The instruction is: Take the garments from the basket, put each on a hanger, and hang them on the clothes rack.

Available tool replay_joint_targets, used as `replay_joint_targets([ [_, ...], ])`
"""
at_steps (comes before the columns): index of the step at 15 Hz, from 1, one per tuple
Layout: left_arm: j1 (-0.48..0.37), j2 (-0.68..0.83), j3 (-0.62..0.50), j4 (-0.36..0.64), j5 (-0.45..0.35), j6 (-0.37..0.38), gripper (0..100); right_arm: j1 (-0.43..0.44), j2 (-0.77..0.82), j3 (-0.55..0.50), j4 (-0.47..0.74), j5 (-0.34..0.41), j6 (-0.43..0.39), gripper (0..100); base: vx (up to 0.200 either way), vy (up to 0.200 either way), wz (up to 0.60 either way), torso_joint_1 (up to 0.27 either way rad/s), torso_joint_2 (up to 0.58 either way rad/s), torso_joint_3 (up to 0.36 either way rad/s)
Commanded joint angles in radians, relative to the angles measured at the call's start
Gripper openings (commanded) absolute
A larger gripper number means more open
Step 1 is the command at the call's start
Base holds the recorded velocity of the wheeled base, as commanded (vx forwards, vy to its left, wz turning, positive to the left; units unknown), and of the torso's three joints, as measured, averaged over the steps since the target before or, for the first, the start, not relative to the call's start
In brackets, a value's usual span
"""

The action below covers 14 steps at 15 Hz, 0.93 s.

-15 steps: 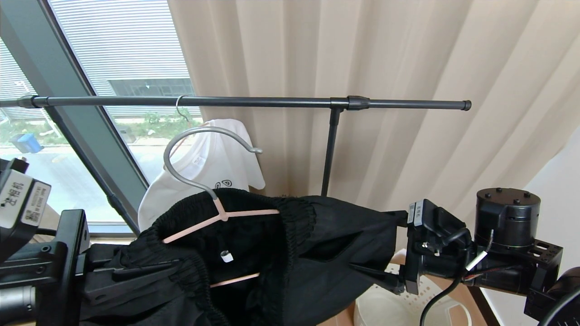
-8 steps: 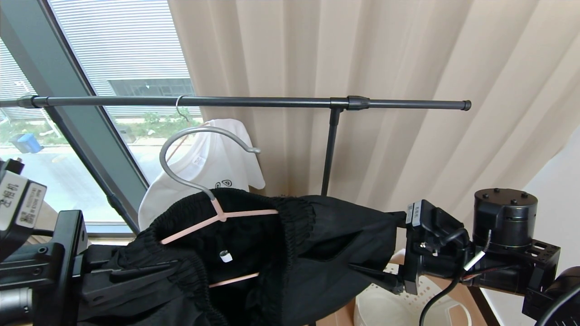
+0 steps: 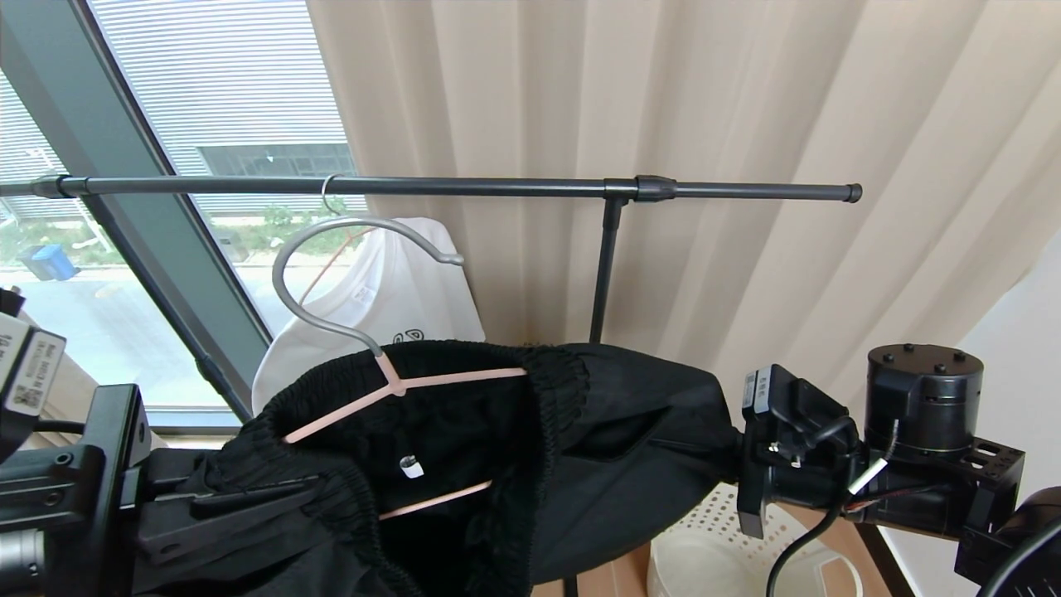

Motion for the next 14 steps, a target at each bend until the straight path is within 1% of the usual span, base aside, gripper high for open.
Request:
replay_joint_targets([
  [1, 0.013, -0.007, 0.001, 0.0, 0.001, -0.001, 0, -0.016, 0.0, -0.002, 0.0, 0.0, 0.0, 0, 0.0, 0.0, 0.0, 0.0, 0.0, 0.0],
  [11, 0.042, -0.05, 0.018, 0.0, -0.001, -0.016, 0, -0.068, 0.05, -0.03, -0.002, 0.0, 0.0, 0, 0.0, 0.0, 0.0, 0.0, 0.0, 0.0],
  [14, 0.046, -0.062, 0.024, -0.002, -0.001, -0.034, 0, -0.074, 0.058, -0.034, -0.002, 0.0, 0.0, 0, 0.0, 0.0, 0.0, 0.0, 0.0, 0.0],
])
